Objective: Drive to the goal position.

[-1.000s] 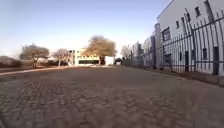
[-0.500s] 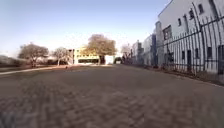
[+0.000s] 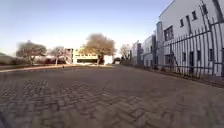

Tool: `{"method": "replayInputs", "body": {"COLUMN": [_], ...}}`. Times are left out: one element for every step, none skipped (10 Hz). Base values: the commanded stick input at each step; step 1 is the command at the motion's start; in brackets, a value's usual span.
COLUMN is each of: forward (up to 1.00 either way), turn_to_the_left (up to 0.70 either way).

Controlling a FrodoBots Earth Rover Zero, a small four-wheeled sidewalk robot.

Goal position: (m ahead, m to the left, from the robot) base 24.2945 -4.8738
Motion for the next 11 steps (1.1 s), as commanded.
{"method": "replayInputs", "body": {"forward": [1.0,1.0,1.0,1.0,1.0,1.0,1.0,1.0,1.0,1.0,1.0], "turn_to_the_left": [0.0,0.0,0.0,0.0,0.0,0.0,0.0,0.0,0.0,0.0,0.0]}}
